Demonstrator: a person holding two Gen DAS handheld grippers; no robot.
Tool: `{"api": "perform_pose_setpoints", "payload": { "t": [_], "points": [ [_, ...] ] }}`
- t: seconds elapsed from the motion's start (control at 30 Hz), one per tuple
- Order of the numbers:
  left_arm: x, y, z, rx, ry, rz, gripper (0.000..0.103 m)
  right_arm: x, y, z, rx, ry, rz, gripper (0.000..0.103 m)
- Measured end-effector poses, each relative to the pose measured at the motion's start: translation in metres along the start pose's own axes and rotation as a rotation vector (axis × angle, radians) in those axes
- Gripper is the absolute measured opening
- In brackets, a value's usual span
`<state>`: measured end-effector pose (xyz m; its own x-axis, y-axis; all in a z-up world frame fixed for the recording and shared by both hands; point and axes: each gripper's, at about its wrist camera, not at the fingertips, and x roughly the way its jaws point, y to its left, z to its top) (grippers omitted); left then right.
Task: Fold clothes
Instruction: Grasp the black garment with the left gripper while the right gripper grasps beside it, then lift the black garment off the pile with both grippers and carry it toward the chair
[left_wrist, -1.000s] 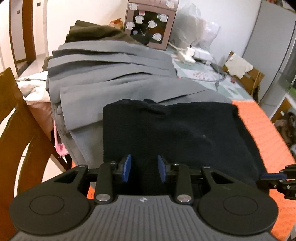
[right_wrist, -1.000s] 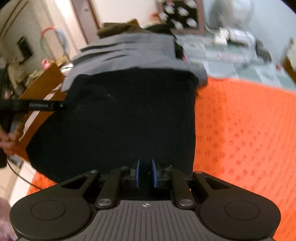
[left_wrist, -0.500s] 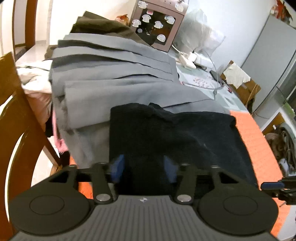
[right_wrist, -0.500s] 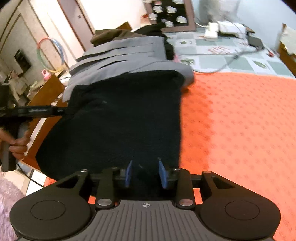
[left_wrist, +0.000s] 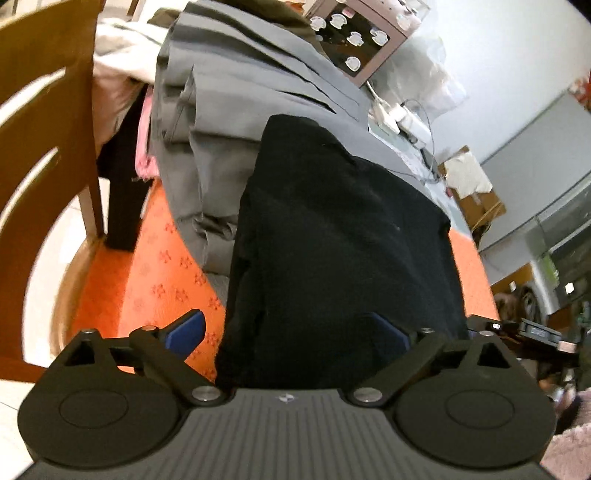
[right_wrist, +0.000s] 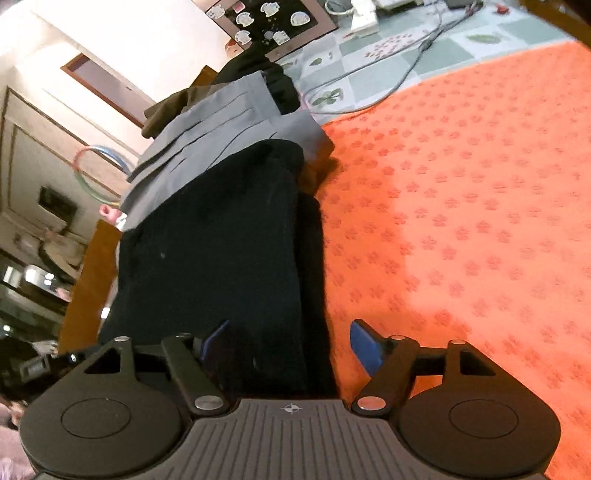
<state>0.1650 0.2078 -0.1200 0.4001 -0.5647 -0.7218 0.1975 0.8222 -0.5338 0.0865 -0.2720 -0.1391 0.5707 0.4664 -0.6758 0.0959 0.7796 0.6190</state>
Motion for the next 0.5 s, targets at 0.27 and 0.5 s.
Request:
{"api": "perform_pose_setpoints", "payload": {
  "t": [0.27, 0.5],
  "points": [
    [0.02, 0.001, 0.008, -0.032, 0.044, -0.107, 0.099, 0.037, -0.007, 0.007, 0.028, 0.084, 0.124, 0.085],
    [0.042, 0.009, 0.011, -0.054, 0.068, -0.15, 0.103, 0.055, 0.015, 0.002, -0.061, 0.113, 0.115, 0.093]
  ]
}}
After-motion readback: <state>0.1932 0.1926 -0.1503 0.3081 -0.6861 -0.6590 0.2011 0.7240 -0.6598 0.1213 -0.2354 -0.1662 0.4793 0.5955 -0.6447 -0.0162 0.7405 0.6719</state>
